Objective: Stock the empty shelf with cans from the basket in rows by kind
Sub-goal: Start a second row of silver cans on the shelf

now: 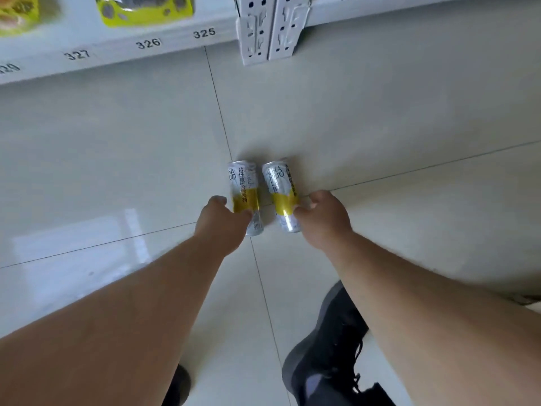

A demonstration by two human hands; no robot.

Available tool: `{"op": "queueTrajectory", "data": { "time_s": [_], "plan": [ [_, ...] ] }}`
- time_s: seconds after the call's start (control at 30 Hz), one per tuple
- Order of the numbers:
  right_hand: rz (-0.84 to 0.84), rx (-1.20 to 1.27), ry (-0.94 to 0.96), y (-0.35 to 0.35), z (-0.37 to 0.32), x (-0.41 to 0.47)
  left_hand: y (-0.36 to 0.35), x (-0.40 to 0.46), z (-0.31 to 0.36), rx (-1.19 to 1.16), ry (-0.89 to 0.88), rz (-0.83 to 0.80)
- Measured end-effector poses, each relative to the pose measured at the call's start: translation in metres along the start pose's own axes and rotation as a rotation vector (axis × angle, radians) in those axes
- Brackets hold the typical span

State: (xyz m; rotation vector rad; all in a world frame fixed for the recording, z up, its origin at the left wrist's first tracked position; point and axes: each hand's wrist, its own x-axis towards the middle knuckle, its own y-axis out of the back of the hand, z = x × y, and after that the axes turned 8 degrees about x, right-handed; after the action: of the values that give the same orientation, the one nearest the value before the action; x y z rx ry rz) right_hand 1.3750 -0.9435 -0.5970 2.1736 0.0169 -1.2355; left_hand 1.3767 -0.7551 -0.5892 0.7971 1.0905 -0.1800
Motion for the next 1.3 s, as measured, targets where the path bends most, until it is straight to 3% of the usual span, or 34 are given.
{"op": "queueTrajectory", "data": {
  "time_s": [0.37, 0.63, 0.9, 1.3],
  "plan": [
    [-0.206, 0.26, -0.005, -0.031, 0.003, 0.019, -0.019, 0.028, 0.009, -0.136, 0.016, -0.019],
    [-0.319, 0.365, -0.04, -0.011, -0.028, -0.023, 0.033, -0.015, 0.01, -0.21, -0.027, -0.112],
    [-0.4, 0.428, 0.025, 0.075, -0.135, -0.154, 0.171, -0.168, 0.043, -0.278, -0.104, -0.039],
    [-0.455, 0.614, 0.314, 0.243, -0.361, -0.501, 0.451, -0.5, 0.086, -0.589, -0.466, 0.023]
  ]
}}
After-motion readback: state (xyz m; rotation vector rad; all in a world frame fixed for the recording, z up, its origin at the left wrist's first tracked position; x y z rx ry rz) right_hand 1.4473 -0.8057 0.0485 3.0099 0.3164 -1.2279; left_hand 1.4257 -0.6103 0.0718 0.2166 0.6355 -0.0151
